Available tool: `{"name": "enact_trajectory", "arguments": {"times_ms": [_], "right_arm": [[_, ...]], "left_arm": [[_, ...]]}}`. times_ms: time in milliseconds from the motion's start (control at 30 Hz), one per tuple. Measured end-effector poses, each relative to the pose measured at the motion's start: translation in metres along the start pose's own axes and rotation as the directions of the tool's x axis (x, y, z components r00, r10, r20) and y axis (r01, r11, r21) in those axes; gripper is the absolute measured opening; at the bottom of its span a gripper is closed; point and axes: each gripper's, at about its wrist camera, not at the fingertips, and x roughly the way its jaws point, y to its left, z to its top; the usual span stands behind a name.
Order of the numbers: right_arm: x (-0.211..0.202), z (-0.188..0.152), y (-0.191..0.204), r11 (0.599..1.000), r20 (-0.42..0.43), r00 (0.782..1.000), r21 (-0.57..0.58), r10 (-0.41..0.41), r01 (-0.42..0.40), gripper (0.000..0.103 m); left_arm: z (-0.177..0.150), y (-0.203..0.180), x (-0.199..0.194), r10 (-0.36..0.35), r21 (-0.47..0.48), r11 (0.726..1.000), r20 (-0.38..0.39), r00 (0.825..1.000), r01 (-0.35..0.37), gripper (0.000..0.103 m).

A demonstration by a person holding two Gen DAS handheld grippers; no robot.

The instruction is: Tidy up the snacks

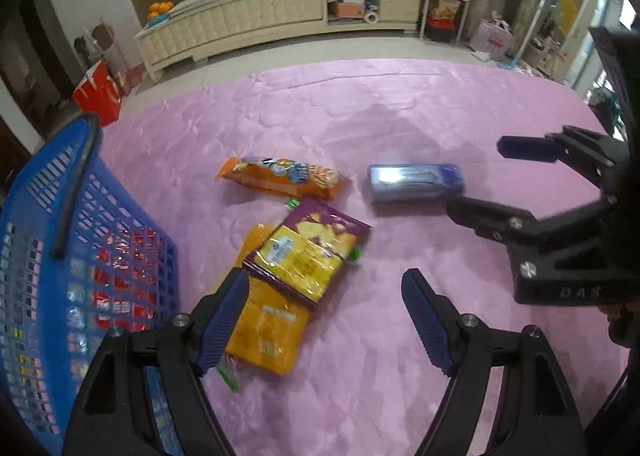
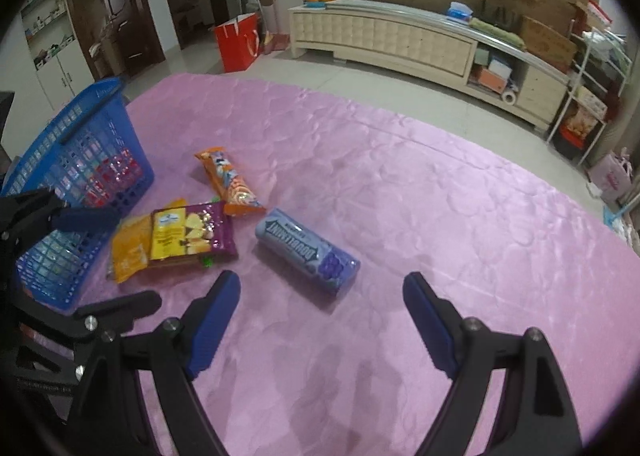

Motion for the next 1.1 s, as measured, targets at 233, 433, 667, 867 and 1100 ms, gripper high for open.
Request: {"name": "enact_trajectory", "arguments": {"times_ms": [233,433,667,867,1100], "right_arm": [[0.016,0.009,0.001,0.992,0.028,1.0,-0.126,0.013,-0.01,0.087],[0.037,0.017,0.006,0.974,-0.032,0.999,-0.222,0.037,-0.043,0.082],[0.04,0.013,0.003,0.97,-0.057,0.993,-0.215,0.099,-0.109,0.053],[0.031,0.001,0.007,0.971,-0.048,0.994,-0.213,0.097,-0.105,0.042],[0.018,-0.012,0.01,0.977,-0.055,0.993,-0.18,0.105,-0.113,0.037]], "left_arm": [[0.011,0.009,0.026,0.019,0.025,1.0,-0.031,0.999,-0.018,0.077],[0.013,0.009,0.046,0.047,0.013,0.999,-0.048,0.998,-0.047,0.077],[0.011,0.001,0.045,0.071,0.048,0.996,-0.032,0.997,-0.069,0.068],[0.007,-0.015,0.037,0.05,0.119,0.992,-0.027,0.998,-0.047,0.058],[0.0,-0.025,0.024,0.011,0.086,0.996,-0.03,0.999,-0.009,0.045]]}}
